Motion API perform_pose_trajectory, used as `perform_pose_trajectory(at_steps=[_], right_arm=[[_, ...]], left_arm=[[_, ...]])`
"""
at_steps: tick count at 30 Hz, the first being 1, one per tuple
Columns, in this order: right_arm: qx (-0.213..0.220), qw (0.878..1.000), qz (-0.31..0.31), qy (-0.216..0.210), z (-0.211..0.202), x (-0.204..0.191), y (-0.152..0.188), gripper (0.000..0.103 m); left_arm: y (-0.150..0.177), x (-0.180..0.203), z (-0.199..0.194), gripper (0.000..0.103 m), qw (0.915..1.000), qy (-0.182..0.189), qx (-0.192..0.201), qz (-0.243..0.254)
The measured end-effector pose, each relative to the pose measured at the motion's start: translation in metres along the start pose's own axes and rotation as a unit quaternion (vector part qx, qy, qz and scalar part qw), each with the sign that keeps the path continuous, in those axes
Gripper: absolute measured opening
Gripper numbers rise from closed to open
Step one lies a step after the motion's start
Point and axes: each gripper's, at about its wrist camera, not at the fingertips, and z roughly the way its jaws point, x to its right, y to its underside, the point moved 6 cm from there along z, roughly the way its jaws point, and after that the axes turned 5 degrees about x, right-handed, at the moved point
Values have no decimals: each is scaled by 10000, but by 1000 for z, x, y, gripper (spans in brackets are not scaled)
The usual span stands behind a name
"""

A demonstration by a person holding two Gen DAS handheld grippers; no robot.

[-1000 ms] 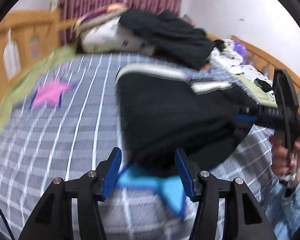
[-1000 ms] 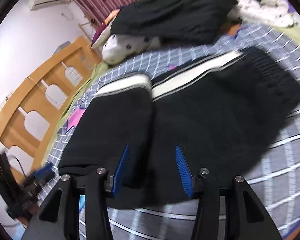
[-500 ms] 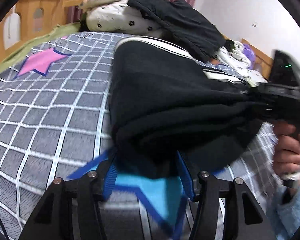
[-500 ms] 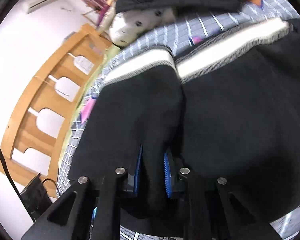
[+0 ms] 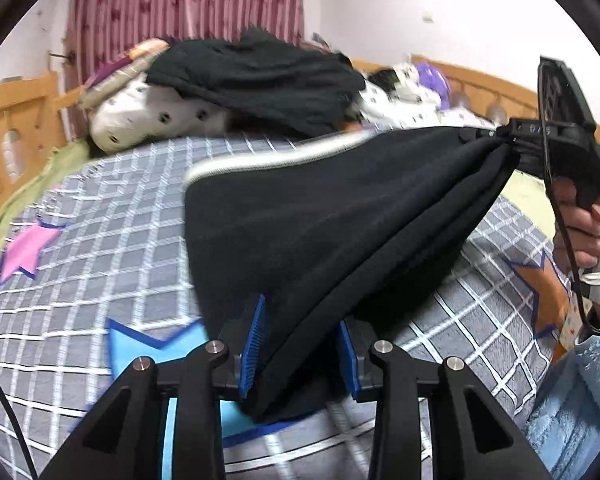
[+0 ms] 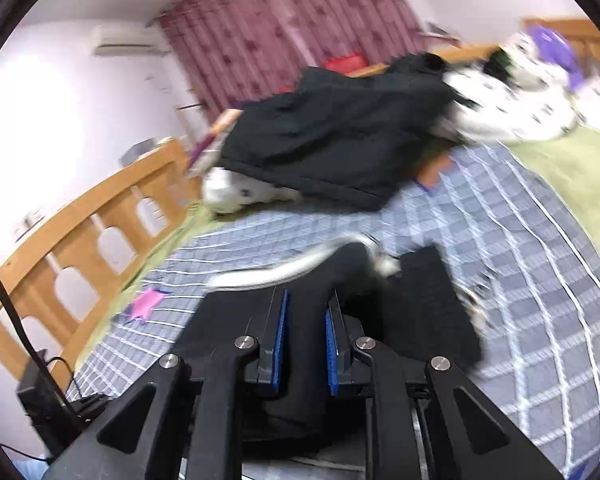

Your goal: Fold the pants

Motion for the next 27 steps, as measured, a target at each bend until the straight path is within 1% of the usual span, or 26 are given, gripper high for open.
perform_pose_trajectory(at_steps=[1,3,4,5,7,9,11,14,15,17,18,19,20,21,22,25,27], right_arm=[[-105,9997,178,88,3,14,7,16],[-328,9983,405,267,7,32,20,16],[-452,9978,338,360,10,35,28,17],[-560,9970,196,502,14,37,35,17],[-832,9930,-2,841,22,42,49,17],[-1036,9896,-35,999,30,49,59,17],[-1050,9890,-53,1040,24,54,61,17],[-1166,9839,-365,1307,19,47,63,22],[-1184,9807,-556,1455,17,43,65,22],[-1184,9777,-770,1555,11,37,63,25],[-1195,9770,-866,1540,7,32,59,28],[-1186,9776,-909,1482,4,28,53,33],[-1137,9791,-929,1411,2,24,46,37],[-1066,9810,-942,1319,1,22,38,47],[-1025,9816,-961,1290,3,21,29,53],[-992,9813,-981,1327,17,24,7,53],[-1108,9798,-958,1365,35,31,-7,53]], left_arm=[[4,4,5,33,10000,17,-93,31],[11,5,8,33,9999,-78,-109,48],[15,5,9,33,9998,-132,-141,67],[19,6,10,31,9997,-144,-181,79],[27,8,11,30,9994,-228,-231,94],[29,11,10,30,9991,-286,-256,163],[29,12,1,31,9993,-192,-248,180],[25,1,-14,32,9993,90,-327,-186],[24,-4,-20,32,9988,129,-370,-293],[19,-18,-35,32,9985,52,-318,-444],[15,-26,-42,34,9984,8,-249,-506],[11,-34,-45,48,9982,-21,-206,-568],[5,-43,-48,67,9975,-34,-152,-687],[-1,-52,-47,70,9966,-19,-103,-816],[-8,-62,-43,70,9954,-15,-103,-956],[-24,-84,-18,70,9904,-40,-363,-1330],[-31,-99,3,70,9850,29,-491,-1655]])
